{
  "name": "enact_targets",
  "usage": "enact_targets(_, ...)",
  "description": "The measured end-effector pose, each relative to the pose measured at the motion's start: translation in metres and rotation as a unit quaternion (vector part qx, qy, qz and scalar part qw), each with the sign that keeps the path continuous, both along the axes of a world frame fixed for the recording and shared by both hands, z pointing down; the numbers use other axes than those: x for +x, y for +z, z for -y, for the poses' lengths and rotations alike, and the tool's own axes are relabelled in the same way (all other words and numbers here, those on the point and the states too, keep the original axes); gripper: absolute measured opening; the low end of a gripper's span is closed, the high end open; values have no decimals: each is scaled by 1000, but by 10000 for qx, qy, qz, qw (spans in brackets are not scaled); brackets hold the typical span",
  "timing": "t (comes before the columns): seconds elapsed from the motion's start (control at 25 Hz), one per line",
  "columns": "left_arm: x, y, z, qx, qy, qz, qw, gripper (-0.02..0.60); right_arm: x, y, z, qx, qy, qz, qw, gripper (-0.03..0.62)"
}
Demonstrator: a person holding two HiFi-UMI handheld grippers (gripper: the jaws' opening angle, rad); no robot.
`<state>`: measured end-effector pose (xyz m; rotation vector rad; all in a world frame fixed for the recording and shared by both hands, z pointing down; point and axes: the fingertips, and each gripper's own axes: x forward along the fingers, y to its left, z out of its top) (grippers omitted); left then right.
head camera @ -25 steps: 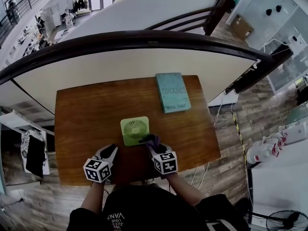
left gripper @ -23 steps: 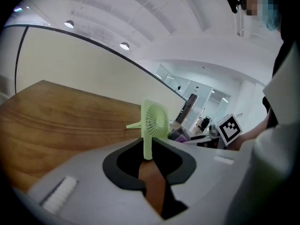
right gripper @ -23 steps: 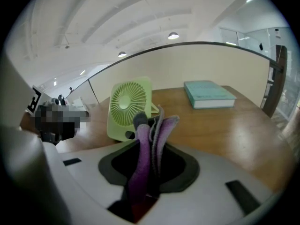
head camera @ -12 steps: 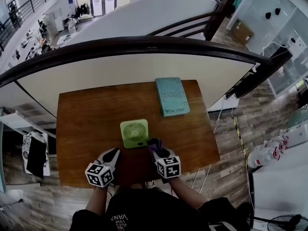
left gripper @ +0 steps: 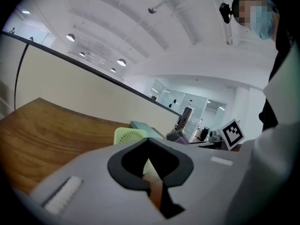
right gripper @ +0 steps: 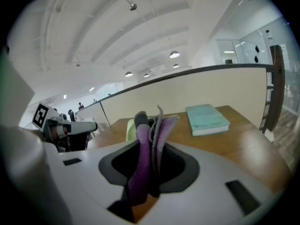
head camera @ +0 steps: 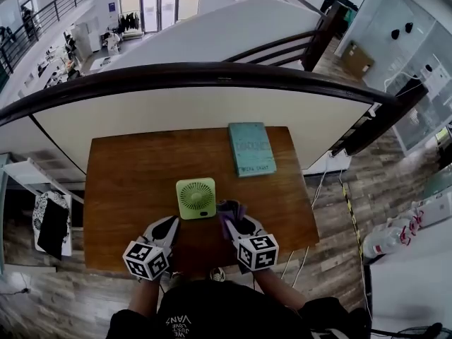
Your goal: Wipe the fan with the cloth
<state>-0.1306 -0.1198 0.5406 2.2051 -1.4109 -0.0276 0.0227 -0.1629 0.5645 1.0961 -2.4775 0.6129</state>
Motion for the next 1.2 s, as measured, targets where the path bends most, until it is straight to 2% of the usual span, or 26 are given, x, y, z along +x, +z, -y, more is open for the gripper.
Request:
enact_targets(0.16,13,-23,-7,220,59,-56,9997,11,7,-35,1,293,-56,214,9993,110)
enact_targets(0.48,26,-41,-18,416,-86,108,9990,11,25,-76,-3,668,-70,530,9963,110)
enact_targets(1.2,39,-54,-31,656,-439,513,9956,11,20,-77,-12,697,-667,659,9931,110)
